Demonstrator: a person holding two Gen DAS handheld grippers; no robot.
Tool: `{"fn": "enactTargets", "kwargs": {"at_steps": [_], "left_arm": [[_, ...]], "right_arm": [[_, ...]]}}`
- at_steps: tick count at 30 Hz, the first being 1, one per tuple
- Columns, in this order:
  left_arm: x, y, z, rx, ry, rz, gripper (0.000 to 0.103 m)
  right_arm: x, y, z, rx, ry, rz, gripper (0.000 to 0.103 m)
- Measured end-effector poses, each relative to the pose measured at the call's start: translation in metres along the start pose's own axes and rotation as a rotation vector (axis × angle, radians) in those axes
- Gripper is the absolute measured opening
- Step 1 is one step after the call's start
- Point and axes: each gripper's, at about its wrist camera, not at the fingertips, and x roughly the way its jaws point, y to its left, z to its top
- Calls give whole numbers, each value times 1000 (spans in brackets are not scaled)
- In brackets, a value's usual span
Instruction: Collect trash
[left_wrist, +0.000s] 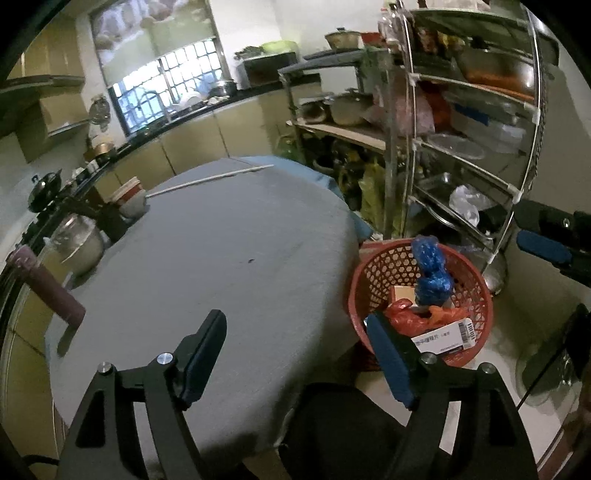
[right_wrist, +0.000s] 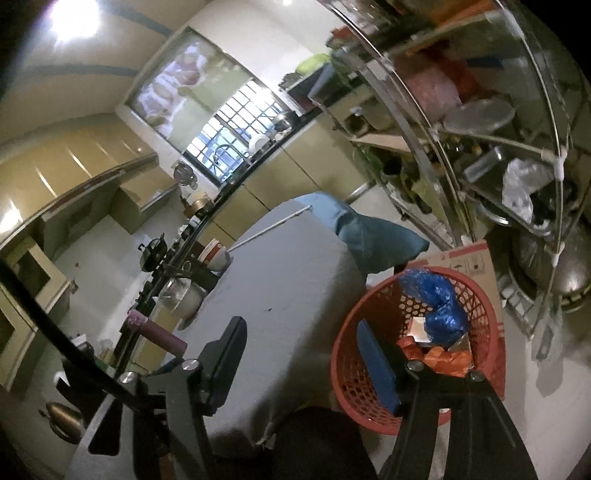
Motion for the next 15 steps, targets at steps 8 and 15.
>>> {"fn": "enactTargets", "kwargs": {"at_steps": [8,15], "left_arm": [[-26,10,-8,-54,-36,50,80],[-47,11,-12,-76,-68,93,80]], "right_arm": [[-21,23,-14,-91,-42,-29,67],[-38,39,-24,-176,-86,-69,67]]}}
